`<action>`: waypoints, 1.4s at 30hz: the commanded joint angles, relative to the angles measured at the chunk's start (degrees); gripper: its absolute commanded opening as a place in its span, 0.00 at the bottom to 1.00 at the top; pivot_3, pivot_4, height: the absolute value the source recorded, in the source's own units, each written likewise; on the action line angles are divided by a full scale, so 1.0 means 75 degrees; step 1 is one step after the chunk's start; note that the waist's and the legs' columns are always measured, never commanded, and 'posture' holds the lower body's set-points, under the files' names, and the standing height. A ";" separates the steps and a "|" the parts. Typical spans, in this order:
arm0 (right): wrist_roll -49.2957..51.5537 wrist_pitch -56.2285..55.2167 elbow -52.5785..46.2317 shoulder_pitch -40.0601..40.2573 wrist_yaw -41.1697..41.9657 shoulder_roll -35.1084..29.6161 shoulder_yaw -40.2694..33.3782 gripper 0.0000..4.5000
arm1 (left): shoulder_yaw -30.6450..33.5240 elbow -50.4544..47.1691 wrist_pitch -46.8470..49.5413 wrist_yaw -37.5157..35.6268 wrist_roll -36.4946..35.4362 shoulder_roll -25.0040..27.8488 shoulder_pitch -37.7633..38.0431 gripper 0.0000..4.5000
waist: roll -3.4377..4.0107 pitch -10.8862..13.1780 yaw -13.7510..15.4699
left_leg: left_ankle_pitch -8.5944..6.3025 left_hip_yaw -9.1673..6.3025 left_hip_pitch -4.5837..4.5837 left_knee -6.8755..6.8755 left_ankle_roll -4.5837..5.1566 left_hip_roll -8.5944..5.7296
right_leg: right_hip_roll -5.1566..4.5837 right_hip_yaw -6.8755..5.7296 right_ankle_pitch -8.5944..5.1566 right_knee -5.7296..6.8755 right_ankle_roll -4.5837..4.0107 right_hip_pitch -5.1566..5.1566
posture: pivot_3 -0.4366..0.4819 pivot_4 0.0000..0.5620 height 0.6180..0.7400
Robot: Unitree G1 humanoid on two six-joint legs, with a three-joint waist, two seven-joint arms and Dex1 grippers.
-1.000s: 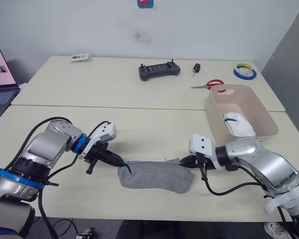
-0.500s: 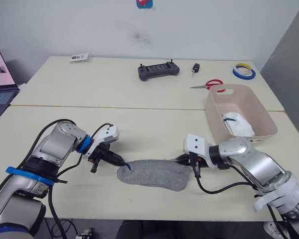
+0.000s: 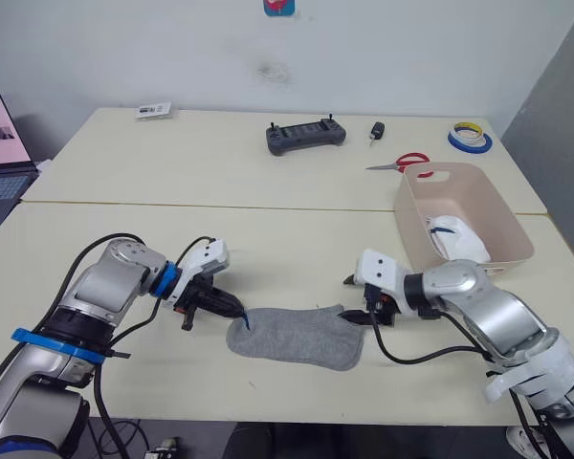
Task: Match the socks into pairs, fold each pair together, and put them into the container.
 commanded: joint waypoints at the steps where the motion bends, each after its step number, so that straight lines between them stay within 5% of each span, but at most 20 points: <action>1: 0.0462 0.0081 -0.0690 0.0199 0.0117 -0.0273 -0.0811 0.87 | 0.0716 -0.0821 0.0287 0.0138 -0.0495 0.0318 0.0509 0.42 | 0.0000 0.0000 -0.0007 | 0.0000 -0.0001 0.0000 -0.0001 0.0000 0.0002 | -0.0001 0.0002 0.0000 -0.0001 0.0000 -0.0001 | 0.48 0.27 0.97; 5: 0.1229 0.0113 -0.1259 0.0477 0.0329 -0.0413 -0.1562 0.87 | 0.1771 -0.1565 0.0599 0.0731 -0.1105 0.0332 0.1092 0.72 | 0.0000 0.0000 0.0001 | 0.0000 -0.0010 0.0001 -0.0001 0.0000 0.0005 | -0.0004 0.0007 0.0000 0.0001 0.0000 0.0002 | 0.48 0.27 0.97; 8: 0.1739 0.0257 -0.1733 0.0677 0.0295 -0.0344 -0.1817 0.87 | 0.2664 -0.2246 0.0817 0.1204 -0.1814 0.0086 0.1401 0.72 | 0.0000 0.0000 0.0004 | 0.0000 -0.0021 0.0001 0.0000 0.0000 0.0004 | -0.0005 0.0007 0.0000 0.0000 0.0000 0.0010 | 0.48 0.27 0.97; 10: 0.1815 0.0303 -0.1994 0.0863 -0.0029 -0.0098 -0.1638 0.79 | 0.2909 -0.2928 0.1300 0.1482 -0.2399 -0.0107 0.1621 0.72 | -0.0002 -0.0001 0.0003 | 0.0000 -0.0021 0.0001 0.0000 0.0000 0.0004 | -0.0006 0.0005 0.0000 -0.0002 0.0000 0.0012 | 0.48 0.27 0.97; 20: 0.0054 -0.0085 -0.1298 0.1125 -0.1488 0.1036 0.0824 0.01 | 0.1601 -0.3501 0.0105 0.2711 -0.1384 -0.0814 0.2887 0.00 | -0.0002 -0.0002 0.0002 | 0.0001 -0.0011 0.0013 -0.0003 -0.0001 0.0001 | -0.0005 0.0018 0.0000 -0.0001 0.0000 0.0014 | 0.48 0.27 0.97; 35: -0.0339 -0.0735 -0.1444 0.2396 -0.0629 -0.0913 0.0330 0.01 | 0.1177 -0.3587 -0.0428 0.3385 -0.0799 -0.0763 0.3816 0.00 | -0.0002 -0.0030 0.0024 | -0.0001 -0.0009 0.0039 -0.0009 0.0000 -0.0003 | -0.0009 0.0017 -0.0001 -0.0015 0.0001 0.0046 | 0.48 0.27 0.97; 42: 0.0881 -0.0739 -0.2287 0.2291 -0.0267 -0.0523 -0.0469 0.01 | 0.1514 -0.4741 -0.0682 0.3245 -0.1248 -0.0619 0.3460 0.00 | -0.0004 -0.0028 0.0024 | -0.0001 -0.0013 0.0032 -0.0009 0.0000 0.0001 | -0.0007 0.0015 -0.0001 -0.0015 0.0001 0.0043 | 0.48 0.27 0.97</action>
